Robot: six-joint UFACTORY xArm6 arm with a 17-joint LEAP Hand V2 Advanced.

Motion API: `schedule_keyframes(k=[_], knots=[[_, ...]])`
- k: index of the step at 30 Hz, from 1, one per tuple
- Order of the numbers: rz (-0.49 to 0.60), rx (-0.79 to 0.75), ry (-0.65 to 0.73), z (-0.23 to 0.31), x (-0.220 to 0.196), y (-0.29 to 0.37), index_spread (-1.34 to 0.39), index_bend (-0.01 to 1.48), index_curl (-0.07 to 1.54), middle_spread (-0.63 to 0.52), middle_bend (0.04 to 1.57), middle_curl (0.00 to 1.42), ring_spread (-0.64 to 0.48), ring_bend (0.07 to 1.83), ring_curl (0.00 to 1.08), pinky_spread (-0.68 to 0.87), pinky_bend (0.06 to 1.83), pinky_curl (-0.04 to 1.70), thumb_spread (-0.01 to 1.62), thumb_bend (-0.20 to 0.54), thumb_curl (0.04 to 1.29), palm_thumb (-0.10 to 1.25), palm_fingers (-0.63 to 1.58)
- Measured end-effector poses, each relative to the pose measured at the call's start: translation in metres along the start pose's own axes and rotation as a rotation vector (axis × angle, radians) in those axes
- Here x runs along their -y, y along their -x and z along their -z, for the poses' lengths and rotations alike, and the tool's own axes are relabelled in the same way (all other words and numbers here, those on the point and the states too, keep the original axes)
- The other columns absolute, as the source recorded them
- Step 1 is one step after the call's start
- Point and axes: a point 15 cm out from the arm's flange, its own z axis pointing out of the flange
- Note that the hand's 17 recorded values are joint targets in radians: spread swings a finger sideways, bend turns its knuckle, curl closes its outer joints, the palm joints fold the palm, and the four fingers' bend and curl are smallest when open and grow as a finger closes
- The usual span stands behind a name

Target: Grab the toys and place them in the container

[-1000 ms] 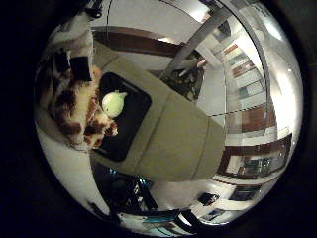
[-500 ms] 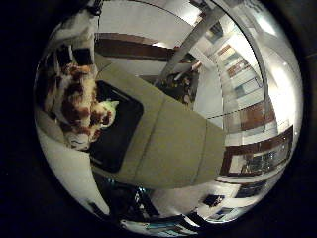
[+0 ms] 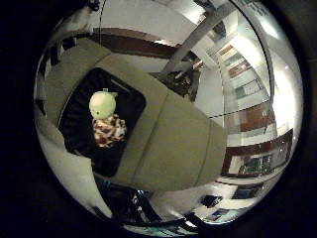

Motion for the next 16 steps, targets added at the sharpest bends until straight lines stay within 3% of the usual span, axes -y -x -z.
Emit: schedule_keyframes(k=[3, 7, 16], knots=[[0.004, -0.004, -0.014, 0.007, 0.004, -0.001, -0.34, 0.27, 0.74, -0.07, 0.95, 0.57, -0.35, 1.02, 0.51, -0.49, 0.90, 0.48, 0.89, -0.031, 0.57, 0.81, 1.03], [0.007, -0.011, -0.040, 0.025, 0.012, -0.004, -0.45, 0.19, 0.72, -0.23, 0.85, 0.56, -0.37, 1.02, 0.52, -0.49, 0.94, 0.50, 0.89, -0.027, 0.56, 0.81, 0.97], [-0.025, -0.028, -0.021, 0.072, -0.002, -0.045, -0.53, 0.19, 0.67, -0.29, 0.75, 0.59, -0.32, 1.03, 0.53, -0.44, 0.99, 0.52, 0.97, -0.026, 0.51, 0.79, 0.89]])
